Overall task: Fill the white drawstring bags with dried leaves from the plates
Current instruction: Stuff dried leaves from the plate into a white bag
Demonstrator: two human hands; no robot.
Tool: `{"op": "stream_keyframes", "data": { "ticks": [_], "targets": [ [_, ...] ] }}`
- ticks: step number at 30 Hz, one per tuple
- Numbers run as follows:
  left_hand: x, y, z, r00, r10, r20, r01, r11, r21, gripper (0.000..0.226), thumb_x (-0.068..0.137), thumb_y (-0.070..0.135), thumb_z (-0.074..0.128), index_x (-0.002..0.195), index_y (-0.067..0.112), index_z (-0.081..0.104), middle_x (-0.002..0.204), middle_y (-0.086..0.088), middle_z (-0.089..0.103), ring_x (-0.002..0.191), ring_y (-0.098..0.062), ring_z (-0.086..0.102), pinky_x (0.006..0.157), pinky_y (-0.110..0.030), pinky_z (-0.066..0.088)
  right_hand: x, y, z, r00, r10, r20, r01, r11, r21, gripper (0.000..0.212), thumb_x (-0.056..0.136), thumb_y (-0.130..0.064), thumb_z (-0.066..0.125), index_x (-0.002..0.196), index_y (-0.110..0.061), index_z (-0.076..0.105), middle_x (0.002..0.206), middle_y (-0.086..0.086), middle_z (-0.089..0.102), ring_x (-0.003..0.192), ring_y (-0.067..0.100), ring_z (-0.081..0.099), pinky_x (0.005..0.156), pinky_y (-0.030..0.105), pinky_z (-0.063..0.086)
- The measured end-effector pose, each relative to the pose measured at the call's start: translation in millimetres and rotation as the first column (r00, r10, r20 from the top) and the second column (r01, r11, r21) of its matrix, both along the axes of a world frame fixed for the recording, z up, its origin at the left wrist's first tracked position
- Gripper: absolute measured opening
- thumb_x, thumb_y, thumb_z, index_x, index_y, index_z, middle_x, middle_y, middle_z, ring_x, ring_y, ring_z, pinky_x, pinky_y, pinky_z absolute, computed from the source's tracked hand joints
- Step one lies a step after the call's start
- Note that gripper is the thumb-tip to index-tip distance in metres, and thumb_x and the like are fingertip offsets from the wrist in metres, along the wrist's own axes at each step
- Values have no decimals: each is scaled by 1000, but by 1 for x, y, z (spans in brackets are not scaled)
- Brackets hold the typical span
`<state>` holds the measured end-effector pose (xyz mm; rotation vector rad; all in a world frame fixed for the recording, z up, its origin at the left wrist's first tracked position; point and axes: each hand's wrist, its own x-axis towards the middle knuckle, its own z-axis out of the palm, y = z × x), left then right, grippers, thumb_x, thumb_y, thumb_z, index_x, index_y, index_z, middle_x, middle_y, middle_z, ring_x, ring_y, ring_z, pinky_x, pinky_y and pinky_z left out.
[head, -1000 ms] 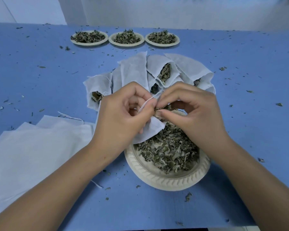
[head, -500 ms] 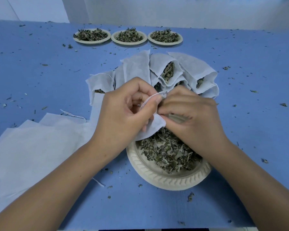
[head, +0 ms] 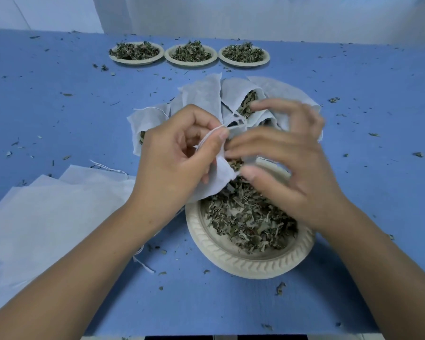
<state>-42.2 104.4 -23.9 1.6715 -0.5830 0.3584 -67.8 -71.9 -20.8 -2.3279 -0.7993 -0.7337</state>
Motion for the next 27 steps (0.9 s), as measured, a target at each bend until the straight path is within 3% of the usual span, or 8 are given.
{"op": "stream_keyframes", "data": {
  "ticks": [3, 7, 9, 13, 18, 21, 24, 27],
  "targets": [
    [2, 1, 1, 999, 38, -32, -40, 998, -54, 18, 93, 11, 63, 80, 21, 59, 57, 13, 59, 39, -5, 52, 45, -15, 43, 1, -10, 5, 988, -113, 107, 107, 992, 61, 31, 90, -35, 48, 84, -15, 71, 93, -12, 68, 123, 15, 41, 99, 61, 25],
    [-1, 0, -2, 997, -73, -34, 71, 996, -54, 14, 93, 11, 63, 81, 20, 61, 55, 6, 59, 38, -6, 50, 44, -16, 42, 0, 4, -3, 998, -48, -47, 38, 982, -184, 43, 93, -43, 34, 104, -22, 69, 111, -18, 64, 138, 21, 32, 110, 58, 12],
    [-1, -1, -3, 993, -97, -66, 95, 995, -41, 12, 93, 12, 64, 83, 18, 63, 57, 4, 60, 38, -8, 49, 45, -16, 42, 1, 6, -6, 996, -15, -91, -6, 975, -224, 44, 94, -44, 31, 105, -25, 69, 110, -21, 63, 140, 21, 29, 111, 58, 8],
    [2, 1, 0, 997, -58, -56, 57, 998, -22, 13, 94, 9, 62, 84, 17, 60, 59, -2, 58, 40, -7, 50, 45, -18, 43, 1, -2, 3, 999, -29, 29, 30, 999, -32, 33, 90, -40, 48, 99, -22, 73, 105, -18, 67, 129, 21, 43, 108, 47, 15],
    [-1, 0, 3, 996, -93, -5, 93, 996, -9, 15, 94, 6, 59, 86, 19, 57, 63, -5, 58, 41, -7, 50, 45, -19, 43, 4, 5, -5, 998, -61, 10, 62, 965, -255, 16, 83, -30, 62, 95, -24, 69, 98, -20, 68, 133, 22, 40, 109, 50, 13],
    [1, 4, 3, 994, -105, 17, 104, 994, 25, 16, 95, 8, 58, 99, 23, 56, 61, -4, 55, 45, -8, 51, 51, -20, 45, 5, 3, -7, 999, -48, 16, 50, 972, -230, 12, 87, -26, 61, 95, -25, 70, 100, -21, 67, 133, 22, 41, 110, 50, 13],
    [8, 6, 2, 999, -35, -41, 39, 994, 101, 16, 94, 18, 58, 105, 30, 56, 67, 6, 57, 61, -5, 53, 61, -20, 44, 7, 0, -4, 994, -44, 101, 64, 977, -204, 18, 94, -24, 55, 90, -22, 72, 97, -20, 68, 128, 23, 46, 107, 48, 16],
    [14, 5, 2, 977, 74, -201, -31, 977, 210, 8, 94, 31, 55, 98, 34, 61, 80, 23, 62, 76, 6, 55, 71, -10, 41, 6, 5, -6, 993, 13, 118, 15, 973, -231, 24, 97, -24, 49, 85, -21, 71, 95, -20, 68, 128, 25, 47, 106, 49, 16]
  ]
}}
